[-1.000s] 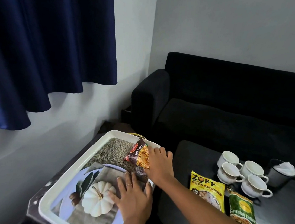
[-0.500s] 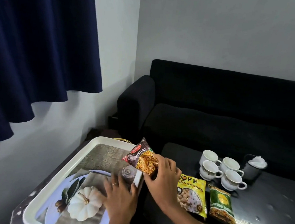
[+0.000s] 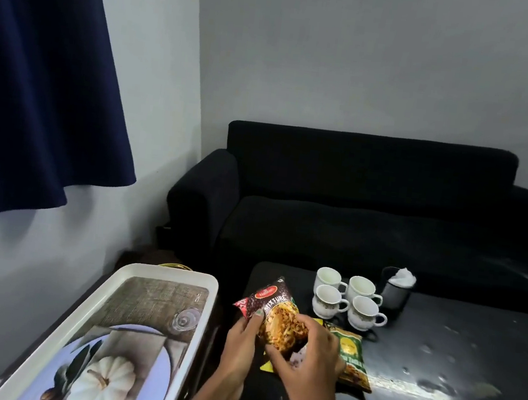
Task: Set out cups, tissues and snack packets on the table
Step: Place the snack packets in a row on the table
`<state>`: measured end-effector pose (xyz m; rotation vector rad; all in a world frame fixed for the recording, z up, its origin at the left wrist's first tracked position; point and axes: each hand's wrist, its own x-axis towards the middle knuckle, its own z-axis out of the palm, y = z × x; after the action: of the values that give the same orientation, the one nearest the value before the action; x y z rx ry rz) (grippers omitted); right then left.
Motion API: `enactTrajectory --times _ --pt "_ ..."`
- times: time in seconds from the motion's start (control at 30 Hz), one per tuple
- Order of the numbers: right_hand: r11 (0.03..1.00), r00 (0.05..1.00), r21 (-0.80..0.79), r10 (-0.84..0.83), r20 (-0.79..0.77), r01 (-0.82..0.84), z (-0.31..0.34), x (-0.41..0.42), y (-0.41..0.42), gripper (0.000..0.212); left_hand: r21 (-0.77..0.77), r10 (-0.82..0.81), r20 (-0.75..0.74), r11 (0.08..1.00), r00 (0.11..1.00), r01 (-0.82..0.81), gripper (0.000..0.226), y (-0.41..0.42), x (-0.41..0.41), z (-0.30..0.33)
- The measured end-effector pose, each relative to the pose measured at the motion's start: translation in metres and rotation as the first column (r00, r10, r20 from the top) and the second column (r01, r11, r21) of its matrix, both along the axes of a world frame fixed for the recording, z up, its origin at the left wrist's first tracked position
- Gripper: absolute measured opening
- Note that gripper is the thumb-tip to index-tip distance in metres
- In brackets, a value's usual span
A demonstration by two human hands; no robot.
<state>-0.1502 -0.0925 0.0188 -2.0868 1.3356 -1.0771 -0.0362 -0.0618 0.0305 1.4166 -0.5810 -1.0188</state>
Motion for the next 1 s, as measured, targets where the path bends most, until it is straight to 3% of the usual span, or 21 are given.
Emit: enactTrajectory --times 0.1,0.23,0.33,0.4,0.57,0.83,1.0 --pt "0.997 0.999 0.067 0.038 0.03 -0.04 0.005 -0.024 0.001 0.058 0.013 -0.039 0.018 0.999 0.999 0.039 0.024 -0.004 -0.01 0.0" --pt "0.973 0.987 0.232 -0.038 0.154 0.001 0.008 -0.062 -0.012 0.034 0.036 -0.101 -0.006 0.994 0.995 0.101 0.024 -0.014 -0.029 -0.002" --pt "0.834 0.898 0.524 -0.086 0.432 -0.172 0.011 -0.091 -0.026 0.028 0.069 -0.177 -0.109 0.98 0.978 0.185 0.029 -0.025 -0.047 -0.005" --pt "0.734 0.828 0.627 -0.164 0.536 -0.261 0.006 -0.114 -0.034 0.032 0.105 -0.203 -0.194 0.968 0.96 0.226 0.031 -0.031 -0.063 -0.005" --pt "0.711 0.737 0.672 -0.337 0.586 -0.21 -0.009 -0.161 -0.038 0.033 0.087 -0.313 -0.27 0.934 0.911 0.347 0.036 -0.05 -0.1 -0.005" --pt "0.673 0.598 0.714 -0.496 0.63 -0.194 -0.016 -0.188 -0.038 0.032 0.134 -0.234 -0.102 0.96 0.967 0.247 0.032 -0.077 -0.137 -0.009" --pt "0.629 0.447 0.766 -0.653 0.612 -0.13 -0.042 -0.226 -0.062 0.03 0.203 -0.35 -0.213 0.897 0.912 0.392 0.033 -0.1 -0.179 -0.024"
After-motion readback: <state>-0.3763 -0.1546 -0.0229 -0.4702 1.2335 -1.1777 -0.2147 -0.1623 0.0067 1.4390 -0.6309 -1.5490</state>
